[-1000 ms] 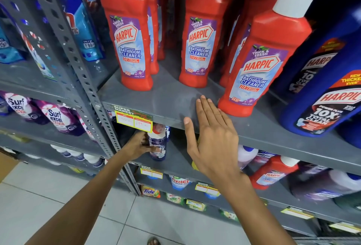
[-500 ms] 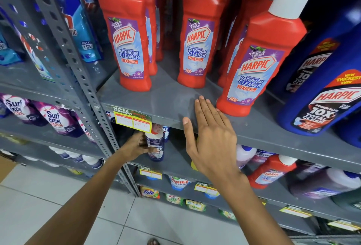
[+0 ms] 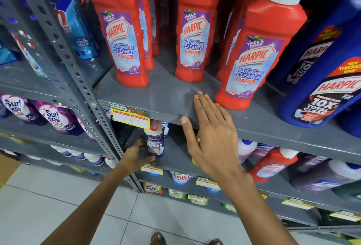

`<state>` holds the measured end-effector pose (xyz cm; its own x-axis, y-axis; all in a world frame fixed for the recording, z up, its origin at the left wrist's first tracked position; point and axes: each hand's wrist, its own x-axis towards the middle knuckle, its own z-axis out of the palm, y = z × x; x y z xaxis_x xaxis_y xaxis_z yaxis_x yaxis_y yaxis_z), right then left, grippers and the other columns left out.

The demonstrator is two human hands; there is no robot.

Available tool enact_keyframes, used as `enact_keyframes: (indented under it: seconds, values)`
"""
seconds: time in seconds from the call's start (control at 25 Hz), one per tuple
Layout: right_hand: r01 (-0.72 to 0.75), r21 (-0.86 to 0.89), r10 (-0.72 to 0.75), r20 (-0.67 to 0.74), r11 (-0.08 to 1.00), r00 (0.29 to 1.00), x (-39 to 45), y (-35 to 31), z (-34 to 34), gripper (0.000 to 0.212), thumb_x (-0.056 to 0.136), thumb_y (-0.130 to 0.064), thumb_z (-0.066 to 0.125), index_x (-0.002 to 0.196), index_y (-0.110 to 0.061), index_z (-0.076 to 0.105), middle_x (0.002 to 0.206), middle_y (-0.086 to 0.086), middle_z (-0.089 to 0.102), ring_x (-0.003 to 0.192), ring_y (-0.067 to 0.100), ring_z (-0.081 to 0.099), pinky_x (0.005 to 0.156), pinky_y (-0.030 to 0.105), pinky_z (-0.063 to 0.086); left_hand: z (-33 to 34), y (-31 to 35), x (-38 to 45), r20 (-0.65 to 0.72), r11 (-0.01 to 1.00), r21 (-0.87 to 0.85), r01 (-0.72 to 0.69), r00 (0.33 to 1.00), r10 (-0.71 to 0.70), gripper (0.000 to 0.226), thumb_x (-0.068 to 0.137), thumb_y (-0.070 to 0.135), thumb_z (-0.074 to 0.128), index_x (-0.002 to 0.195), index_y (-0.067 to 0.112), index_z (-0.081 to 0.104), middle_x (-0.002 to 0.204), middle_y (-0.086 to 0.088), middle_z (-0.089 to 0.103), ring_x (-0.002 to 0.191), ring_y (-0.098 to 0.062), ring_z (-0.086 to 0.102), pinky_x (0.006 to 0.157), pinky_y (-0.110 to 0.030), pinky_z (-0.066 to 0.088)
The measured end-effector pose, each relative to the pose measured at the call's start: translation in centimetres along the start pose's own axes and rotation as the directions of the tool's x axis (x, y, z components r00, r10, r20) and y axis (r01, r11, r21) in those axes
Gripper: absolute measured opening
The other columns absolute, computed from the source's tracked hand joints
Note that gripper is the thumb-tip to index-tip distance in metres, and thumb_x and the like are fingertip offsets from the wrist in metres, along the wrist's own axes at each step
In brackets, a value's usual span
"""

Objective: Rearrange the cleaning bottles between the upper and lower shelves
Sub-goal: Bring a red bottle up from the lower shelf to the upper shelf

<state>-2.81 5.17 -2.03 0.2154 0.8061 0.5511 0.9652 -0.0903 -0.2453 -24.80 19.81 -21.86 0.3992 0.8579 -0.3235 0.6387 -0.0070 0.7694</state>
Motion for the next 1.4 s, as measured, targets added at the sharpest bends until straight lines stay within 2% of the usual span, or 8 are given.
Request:
enact_keyframes:
  seconds: [0.12, 0.24, 0.44, 0.68, 0.84, 1.04, 1.24, 1.4]
  values:
    - [0.125, 0.253, -0.105, -0.091, 0.959, 0.99, -3.8, 2.3, -0.2, 0.056, 0.11, -0.029, 0.059, 0.162, -0.011, 0.047, 0.173, 0.001, 0.047, 0.165, 0.017, 0.037, 0.136, 0.041, 0.026, 4.5, -2.1, -3.7, -0.215, 0.986, 0.165, -0.027, 0.975, 0.062, 0.06, 0.082, 0.008, 0.094, 0.132, -0.002, 0.062, 0.122, -0.014, 0.069, 0.104, -0.034, 0.07, 0.089, -0.051, 0.061]
    - [0.128, 0.353, -0.086, -0.131, 0.927, 0.988, -10.8, 7.3, -0.5, 0.053, 0.104, -0.015, 0.067, 0.156, -0.014, 0.056, 0.168, -0.006, 0.052, 0.159, 0.019, 0.048, 0.134, 0.043, 0.032, 11.2, -1.8, -7.7, -0.113, 0.979, 0.189, -0.076, 0.989, 0.099, 0.037, 0.079, 0.004, 0.096, 0.106, 0.002, 0.072, 0.095, -0.004, 0.067, 0.077, -0.025, 0.067, 0.069, -0.025, 0.053]
    - [-0.245, 0.294, 0.243, 0.044, 0.924, 0.969, -21.1, 20.2, -0.8, 0.051, 0.105, -0.026, 0.062, 0.154, -0.012, 0.058, 0.164, -0.006, 0.056, 0.155, 0.019, 0.052, 0.127, 0.054, 0.042, 22.3, 6.3, -10.3, 0.221, 0.981, 0.048, -0.19, 0.959, 0.175, 0.018, 0.09, 0.009, 0.087, 0.101, 0.003, 0.075, 0.095, -0.002, 0.073, 0.081, 0.0, 0.068, 0.076, -0.02, 0.054]
    - [-0.561, 0.142, 0.514, 0.268, 0.815, 0.815, -27.2, 30.9, 1.4, 0.067, 0.107, -0.032, 0.058, 0.165, -0.004, 0.039, 0.176, 0.007, 0.034, 0.163, 0.033, 0.038, 0.132, 0.051, 0.036, 32.5, 19.1, -8.3, 0.088, 0.95, -0.164, -0.265, 0.955, 0.282, 0.067, 0.091, 0.01, 0.088, 0.149, 0.001, 0.055, 0.143, -0.008, 0.066, 0.125, -0.019, 0.068, 0.102, -0.014, 0.057]
    - [-0.581, 0.082, 0.491, 0.449, 0.81, 0.747, -26.9, 33.9, 4.3, 0.066, 0.113, -0.029, 0.053, 0.168, -0.002, 0.029, 0.179, 0.015, 0.024, 0.168, 0.034, 0.026, 0.137, 0.053, 0.028, 35.3, 22.3, -5.4, 0.036, 0.945, -0.183, -0.271, 0.959, 0.282, 0.078, 0.084, 0.005, 0.093, 0.148, -0.004, 0.049, 0.144, -0.021, 0.066, 0.132, -0.028, 0.068, 0.116, -0.039, 0.054]
    - [-0.506, -0.032, 0.437, 0.552, 0.862, 0.71, -27.3, 35.8, 7.3, 0.07, 0.115, -0.043, 0.026, 0.173, -0.008, 0.011, 0.183, 0.007, 0.0, 0.173, 0.024, 0.007, 0.142, 0.041, 0.006, 35.4, 22.0, -2.3, 0.072, 0.964, -0.192, -0.184, 0.977, 0.201, 0.05, 0.084, 0.001, 0.091, 0.122, 0.012, 0.061, 0.11, -0.009, 0.076, 0.09, 0.02, 0.074, 0.083, -0.007, 0.058]
    - [-0.468, -0.058, 0.426, 0.525, 0.882, 0.737, -28.0, 36.0, 8.0, 0.073, 0.113, -0.048, 0.021, 0.174, -0.009, 0.01, 0.184, 0.008, 0.004, 0.172, 0.022, 0.003, 0.14, 0.039, 0.001, 34.9, 21.9, -2.2, 0.088, 0.973, -0.182, -0.141, 0.983, 0.159, 0.05, 0.085, 0.006, 0.091, 0.127, 0.005, 0.064, 0.123, -0.014, 0.078, 0.1, -0.007, 0.078, 0.081, -0.006, 0.061]
    - [-0.477, -0.053, 0.432, 0.519, 0.877, 0.737, -27.8, 35.9, 7.7, 0.067, 0.117, -0.041, 0.03, 0.173, -0.007, 0.013, 0.184, 0.01, 0.006, 0.172, 0.025, 0.007, 0.141, 0.039, 0.003, 34.0, 22.3, -4.0, 0.096, 0.949, -0.271, -0.16, 0.977, 0.192, 0.053, 0.085, 0.005, 0.091, 0.125, 0.025, 0.064, 0.118, 0.005, 0.078, 0.103, 0.011, 0.077, 0.088, -0.013, 0.064]
